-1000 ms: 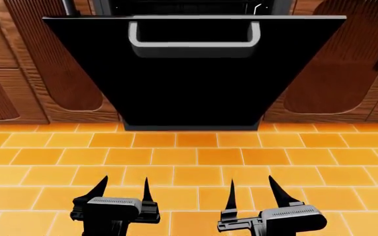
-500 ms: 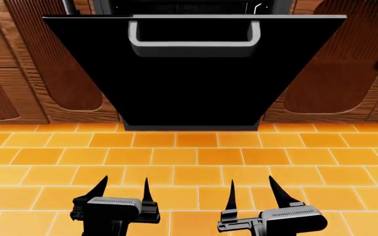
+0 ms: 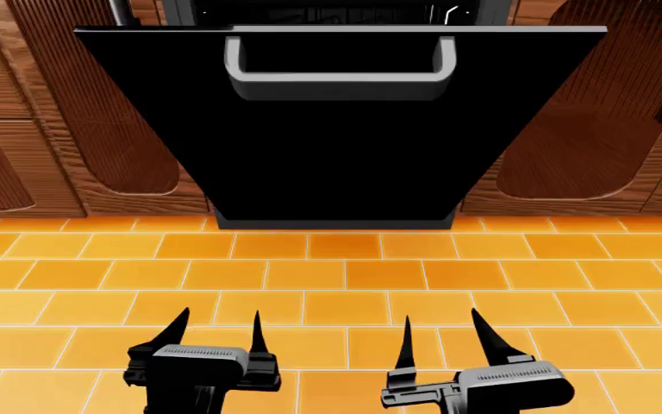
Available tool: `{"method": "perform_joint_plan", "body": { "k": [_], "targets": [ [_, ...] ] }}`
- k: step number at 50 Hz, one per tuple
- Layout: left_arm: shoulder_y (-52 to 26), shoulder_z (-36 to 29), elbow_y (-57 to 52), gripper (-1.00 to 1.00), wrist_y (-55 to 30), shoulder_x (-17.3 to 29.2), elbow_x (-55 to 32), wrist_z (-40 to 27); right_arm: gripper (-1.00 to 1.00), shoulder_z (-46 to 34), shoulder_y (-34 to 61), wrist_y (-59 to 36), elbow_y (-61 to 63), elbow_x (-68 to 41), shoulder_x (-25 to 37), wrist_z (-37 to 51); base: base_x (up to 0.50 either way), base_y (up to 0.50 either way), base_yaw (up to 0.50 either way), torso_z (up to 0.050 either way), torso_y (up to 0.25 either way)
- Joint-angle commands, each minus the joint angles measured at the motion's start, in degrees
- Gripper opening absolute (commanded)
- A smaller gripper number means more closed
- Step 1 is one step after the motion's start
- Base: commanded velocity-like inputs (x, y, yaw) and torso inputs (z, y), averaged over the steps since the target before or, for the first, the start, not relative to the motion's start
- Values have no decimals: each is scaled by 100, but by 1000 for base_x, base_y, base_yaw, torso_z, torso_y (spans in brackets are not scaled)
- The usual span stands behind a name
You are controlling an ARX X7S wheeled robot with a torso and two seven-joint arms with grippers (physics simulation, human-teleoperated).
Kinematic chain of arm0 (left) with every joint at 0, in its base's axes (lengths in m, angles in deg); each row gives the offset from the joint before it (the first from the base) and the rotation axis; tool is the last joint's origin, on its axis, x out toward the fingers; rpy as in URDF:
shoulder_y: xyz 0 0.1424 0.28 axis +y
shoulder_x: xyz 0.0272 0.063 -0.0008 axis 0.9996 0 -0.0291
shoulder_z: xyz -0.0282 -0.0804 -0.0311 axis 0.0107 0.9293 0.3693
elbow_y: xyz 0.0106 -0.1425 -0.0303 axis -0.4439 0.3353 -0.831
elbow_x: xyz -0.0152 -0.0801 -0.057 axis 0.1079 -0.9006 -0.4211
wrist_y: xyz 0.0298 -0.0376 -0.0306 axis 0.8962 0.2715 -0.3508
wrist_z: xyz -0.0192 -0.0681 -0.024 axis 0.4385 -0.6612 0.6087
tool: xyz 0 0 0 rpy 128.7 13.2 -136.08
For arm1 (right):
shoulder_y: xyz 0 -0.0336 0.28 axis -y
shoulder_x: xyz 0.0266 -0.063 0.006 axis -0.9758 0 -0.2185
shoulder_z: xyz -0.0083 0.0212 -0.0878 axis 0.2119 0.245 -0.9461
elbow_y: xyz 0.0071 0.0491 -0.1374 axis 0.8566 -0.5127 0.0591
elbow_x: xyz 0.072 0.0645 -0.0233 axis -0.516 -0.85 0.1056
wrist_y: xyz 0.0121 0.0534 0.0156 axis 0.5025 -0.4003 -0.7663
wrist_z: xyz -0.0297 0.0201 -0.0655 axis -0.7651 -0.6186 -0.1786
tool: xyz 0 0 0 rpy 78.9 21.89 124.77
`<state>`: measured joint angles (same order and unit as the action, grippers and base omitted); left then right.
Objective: Close the dishwasher door
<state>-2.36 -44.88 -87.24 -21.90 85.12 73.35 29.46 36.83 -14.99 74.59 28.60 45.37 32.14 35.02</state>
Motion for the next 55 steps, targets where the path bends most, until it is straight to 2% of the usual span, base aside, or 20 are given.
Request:
{"method": "perform_joint_plan", "body": {
  "k": [1,20,55],
  "targets": [
    [2,-21,-12,100,5,16,-16,-14,100,-15,-2,5,8,-9,16,19,0,0,0,-50,0],
    [10,-42,-51,100,34,43,-13,-66,100,-41,11,10,4,-33,33,44,0,0,0,-47,0],
    [57,-66,-161,100,94,109,7,-181,100,-72,45,-34,46,-111,76,82,0,0,0,0,0]
  ]
}}
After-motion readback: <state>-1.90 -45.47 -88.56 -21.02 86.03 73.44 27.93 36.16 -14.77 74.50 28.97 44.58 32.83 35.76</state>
